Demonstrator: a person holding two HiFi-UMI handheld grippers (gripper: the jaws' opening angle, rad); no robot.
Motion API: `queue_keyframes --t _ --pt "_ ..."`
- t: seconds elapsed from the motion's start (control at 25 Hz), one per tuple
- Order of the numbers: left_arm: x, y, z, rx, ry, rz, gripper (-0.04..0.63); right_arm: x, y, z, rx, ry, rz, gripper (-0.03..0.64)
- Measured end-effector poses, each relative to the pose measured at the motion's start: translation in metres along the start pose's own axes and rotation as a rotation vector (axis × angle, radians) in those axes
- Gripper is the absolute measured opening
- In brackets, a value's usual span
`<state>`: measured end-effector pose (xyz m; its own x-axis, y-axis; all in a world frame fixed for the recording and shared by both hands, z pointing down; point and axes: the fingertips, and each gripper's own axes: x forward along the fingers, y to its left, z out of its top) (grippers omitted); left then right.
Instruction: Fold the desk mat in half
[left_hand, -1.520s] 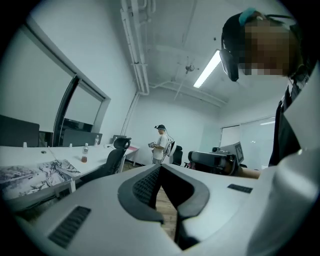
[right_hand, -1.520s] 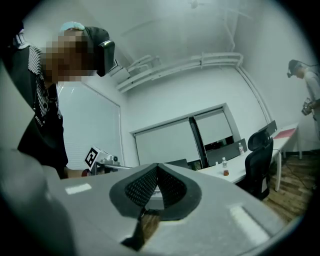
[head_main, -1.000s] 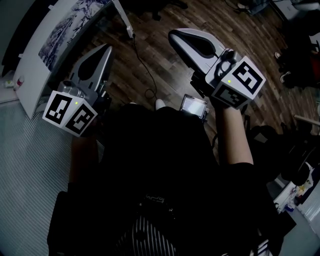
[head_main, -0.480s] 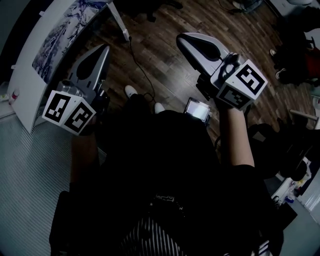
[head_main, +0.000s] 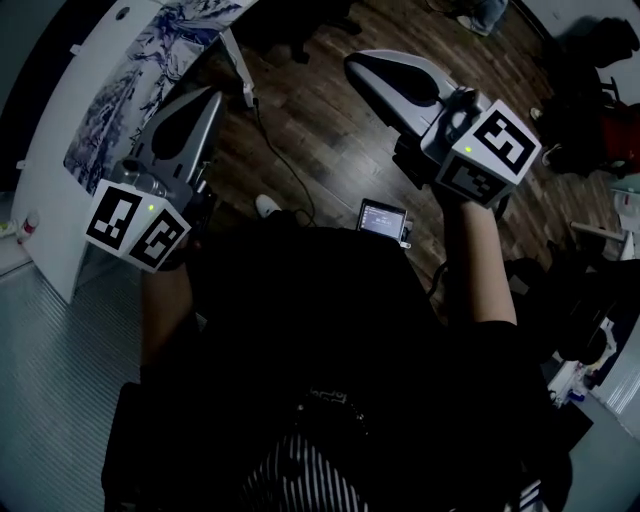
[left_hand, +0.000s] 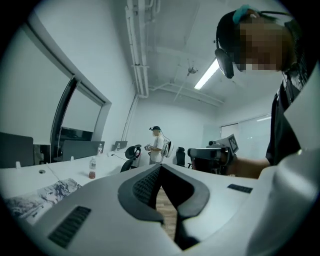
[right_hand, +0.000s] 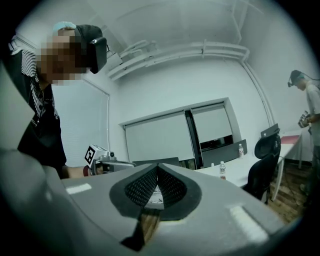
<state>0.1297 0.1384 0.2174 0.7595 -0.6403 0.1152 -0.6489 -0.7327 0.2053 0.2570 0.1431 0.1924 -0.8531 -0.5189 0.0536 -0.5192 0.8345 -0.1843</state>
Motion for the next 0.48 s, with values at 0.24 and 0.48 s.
queue_keyframes --t 0.24,0.48 --pt "-0.017 0.069 0.012 0.014 0.019 0.040 0.003 0.071 -0.017 0.008 0.021 0.025 0.020 0.003" --pt "-0.040 0.135 0.010 0.012 0.036 0.093 0.003 0.127 -0.029 0.006 0.033 0.016 0.036 0.005"
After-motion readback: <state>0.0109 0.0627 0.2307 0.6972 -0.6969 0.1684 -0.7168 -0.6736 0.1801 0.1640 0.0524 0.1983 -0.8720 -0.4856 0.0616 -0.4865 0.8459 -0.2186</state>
